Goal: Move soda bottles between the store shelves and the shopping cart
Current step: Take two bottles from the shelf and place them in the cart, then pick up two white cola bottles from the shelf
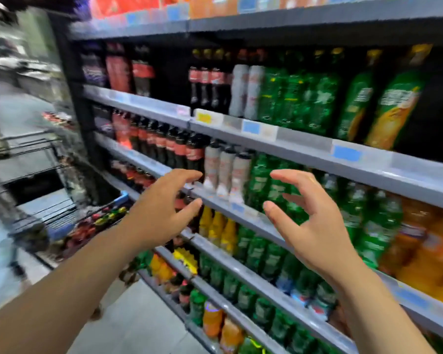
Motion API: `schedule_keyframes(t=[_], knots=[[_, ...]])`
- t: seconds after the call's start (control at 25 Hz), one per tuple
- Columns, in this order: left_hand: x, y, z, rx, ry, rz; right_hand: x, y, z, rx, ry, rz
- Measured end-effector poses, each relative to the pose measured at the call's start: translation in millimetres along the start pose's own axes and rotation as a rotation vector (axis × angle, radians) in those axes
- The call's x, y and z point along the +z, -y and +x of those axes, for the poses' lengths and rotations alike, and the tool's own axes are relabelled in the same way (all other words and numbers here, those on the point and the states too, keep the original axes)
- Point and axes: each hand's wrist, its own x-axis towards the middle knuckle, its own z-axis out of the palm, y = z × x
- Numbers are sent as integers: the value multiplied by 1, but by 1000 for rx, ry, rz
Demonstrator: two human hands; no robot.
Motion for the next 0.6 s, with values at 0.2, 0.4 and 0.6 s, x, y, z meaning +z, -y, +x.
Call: schedule_keyframes(t=[0.2, 0.4, 0.6], knots=[[-52, 102, -44, -216, -92, 73, 127, 3, 46, -31, 144, 133], [-93, 224, -59, -415, -101, 182, 270, -19, 111, -33, 262, 324], [-131, 347, -51, -588, -140, 248, 406, -46, 180, 70, 309, 495]])
